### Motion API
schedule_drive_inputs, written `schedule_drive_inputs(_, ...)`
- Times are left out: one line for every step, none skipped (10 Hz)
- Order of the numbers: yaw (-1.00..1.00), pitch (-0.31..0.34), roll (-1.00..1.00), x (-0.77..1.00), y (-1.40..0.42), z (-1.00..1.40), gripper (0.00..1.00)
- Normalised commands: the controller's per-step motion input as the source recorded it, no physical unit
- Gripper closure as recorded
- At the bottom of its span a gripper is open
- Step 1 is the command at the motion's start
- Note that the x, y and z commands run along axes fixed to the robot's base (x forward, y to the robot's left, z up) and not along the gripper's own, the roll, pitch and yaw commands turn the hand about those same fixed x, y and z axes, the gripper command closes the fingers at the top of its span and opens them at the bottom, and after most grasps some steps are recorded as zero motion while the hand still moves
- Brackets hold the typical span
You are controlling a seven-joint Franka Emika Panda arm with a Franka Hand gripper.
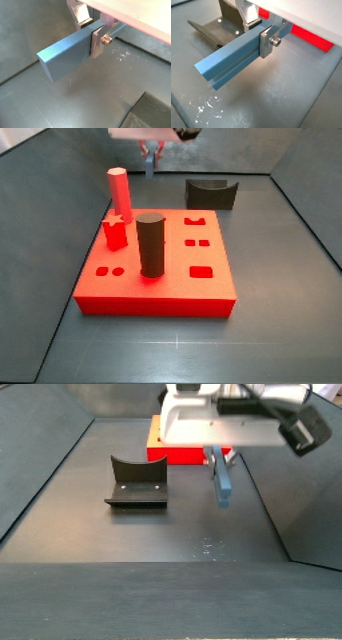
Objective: Pick up the double-square object. Move up. Rotate the double-square object. Place the double-square object on the fixture. Regrasp the double-square object. Move to above the board. Insert the double-square object.
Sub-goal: Place the double-square object on the fixture.
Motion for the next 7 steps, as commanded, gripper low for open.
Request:
schedule_drive_inputs(-0.02, 0.027, 0.04, -0.02, 0.00, 1.00, 1.00)
schedule_drive_inputs(-0.02, 0.031, 0.06, -0.03, 0.01, 1.00, 1.00)
schedule_drive_inputs(-0.02, 0.039, 0.07, -0.03, 0.01, 1.00, 1.00)
schedule_drive_inputs(-0.01, 0.044, 0.07, -0.03, 0.01, 1.00, 1.00)
schedule_drive_inputs(-0.01, 0.049, 0.08, -0.02, 0.01, 0.81, 1.00)
schedule_drive_inputs(0.00, 0.056, 0.08, -0.02, 0.01, 0.71, 1.00)
schedule_drive_inputs(0.01, 0.068, 0.08, -0.01, 0.01, 0.50, 1.00)
